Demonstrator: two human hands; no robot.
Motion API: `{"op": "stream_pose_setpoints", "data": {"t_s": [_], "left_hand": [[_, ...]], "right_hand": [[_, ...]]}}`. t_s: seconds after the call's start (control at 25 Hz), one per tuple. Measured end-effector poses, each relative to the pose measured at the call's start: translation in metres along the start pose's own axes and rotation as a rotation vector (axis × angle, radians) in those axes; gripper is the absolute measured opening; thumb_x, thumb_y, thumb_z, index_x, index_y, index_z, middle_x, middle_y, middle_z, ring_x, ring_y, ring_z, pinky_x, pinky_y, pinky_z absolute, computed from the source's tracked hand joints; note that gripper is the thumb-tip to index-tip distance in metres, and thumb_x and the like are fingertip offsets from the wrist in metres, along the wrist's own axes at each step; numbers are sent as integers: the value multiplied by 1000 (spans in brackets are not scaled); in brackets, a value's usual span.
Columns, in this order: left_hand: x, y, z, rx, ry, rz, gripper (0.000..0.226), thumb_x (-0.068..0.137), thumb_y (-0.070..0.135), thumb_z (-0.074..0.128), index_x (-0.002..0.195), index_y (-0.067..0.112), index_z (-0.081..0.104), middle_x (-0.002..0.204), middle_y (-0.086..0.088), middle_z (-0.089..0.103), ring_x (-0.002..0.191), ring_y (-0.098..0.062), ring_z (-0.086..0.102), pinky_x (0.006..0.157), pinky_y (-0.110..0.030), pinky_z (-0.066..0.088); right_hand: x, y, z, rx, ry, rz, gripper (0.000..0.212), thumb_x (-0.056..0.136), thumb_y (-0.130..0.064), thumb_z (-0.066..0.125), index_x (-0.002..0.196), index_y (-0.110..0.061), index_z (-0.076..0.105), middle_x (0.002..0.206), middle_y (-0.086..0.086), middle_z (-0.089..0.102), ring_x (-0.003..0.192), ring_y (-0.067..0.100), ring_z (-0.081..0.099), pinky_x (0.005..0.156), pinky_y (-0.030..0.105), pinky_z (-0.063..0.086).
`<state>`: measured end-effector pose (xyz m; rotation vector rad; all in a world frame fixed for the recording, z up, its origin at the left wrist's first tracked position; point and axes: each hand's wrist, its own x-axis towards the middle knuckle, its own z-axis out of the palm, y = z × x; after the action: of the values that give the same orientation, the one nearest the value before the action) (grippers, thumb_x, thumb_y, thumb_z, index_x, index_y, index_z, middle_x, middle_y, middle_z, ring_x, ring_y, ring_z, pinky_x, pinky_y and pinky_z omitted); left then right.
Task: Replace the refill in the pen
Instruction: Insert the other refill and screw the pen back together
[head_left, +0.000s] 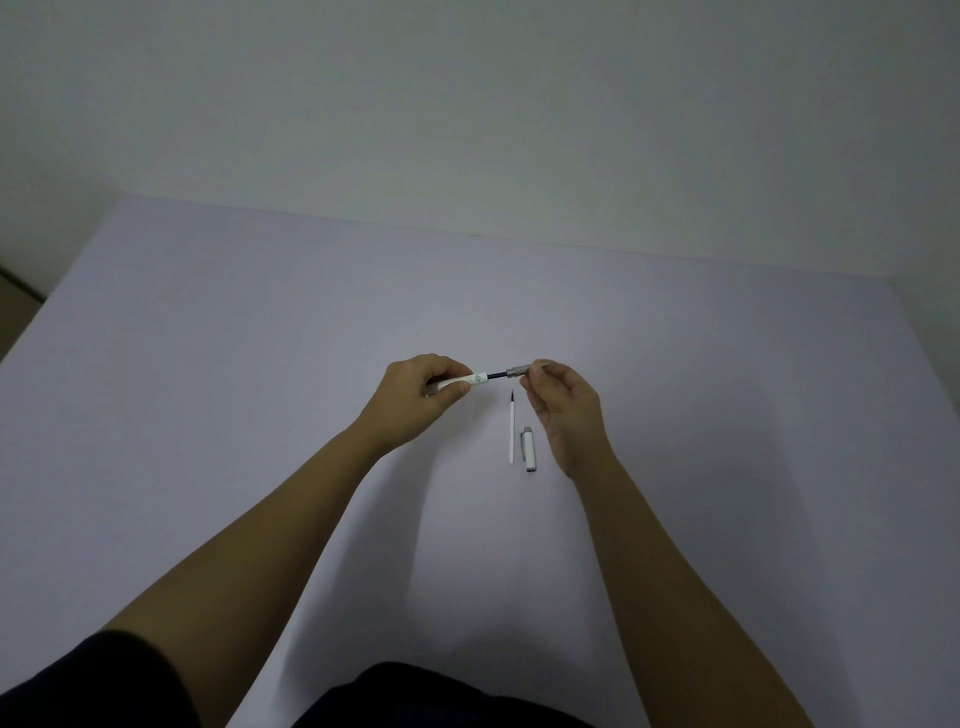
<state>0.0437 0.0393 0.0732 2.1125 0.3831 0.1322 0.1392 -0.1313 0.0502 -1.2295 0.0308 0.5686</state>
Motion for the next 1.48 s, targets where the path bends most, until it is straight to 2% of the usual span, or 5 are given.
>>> {"op": "stream_pose_setpoints", "data": {"t_s": [0.24, 0.64, 1.16, 1.36, 1.48], "left_hand": [[2, 1, -2, 14, 6, 4, 16, 88, 22, 59, 102, 19, 68, 91, 2, 67, 79, -13, 55, 64, -17, 39], [1, 4, -10, 49, -18, 80, 15, 88, 26, 60, 100, 25, 69, 85, 12, 63, 76, -2, 54, 64, -12, 37], [-5, 12, -16, 110, 12, 243, 15, 88, 23, 61, 100, 23, 70, 83, -1, 68, 73, -10, 57, 66, -16, 41], [-7, 14, -12, 104, 64, 211, 18, 88, 23, 60, 103, 21, 70, 85, 1, 66, 72, -3, 54, 66, -6, 36], [-7, 15, -12, 81, 61, 200, 17, 88, 22, 60, 102, 20, 70, 84, 4, 64, 73, -3, 55, 66, -3, 36]], "right_hand": [[-1, 0, 3, -130, -92, -57, 9, 86, -13, 64, 86, -21, 66, 81, -7, 76, 88, 9, 70, 90, 26, 50], [-5, -7, 6, -391, -133, -175, 17, 83, -9, 68, 88, -25, 66, 75, -11, 74, 79, 2, 69, 73, 11, 51], [-6, -30, 3, -911, -162, -477, 19, 88, -27, 61, 76, -18, 72, 62, -10, 63, 59, -4, 56, 57, 5, 39], [-8, -39, 3, -964, -322, -427, 39, 81, -26, 70, 118, -19, 58, 98, -7, 64, 88, -3, 62, 84, 7, 47], [-7, -44, 2, -1010, -354, -574, 22, 82, -13, 68, 104, -16, 63, 92, -7, 66, 87, 3, 64, 83, 4, 44]]}}
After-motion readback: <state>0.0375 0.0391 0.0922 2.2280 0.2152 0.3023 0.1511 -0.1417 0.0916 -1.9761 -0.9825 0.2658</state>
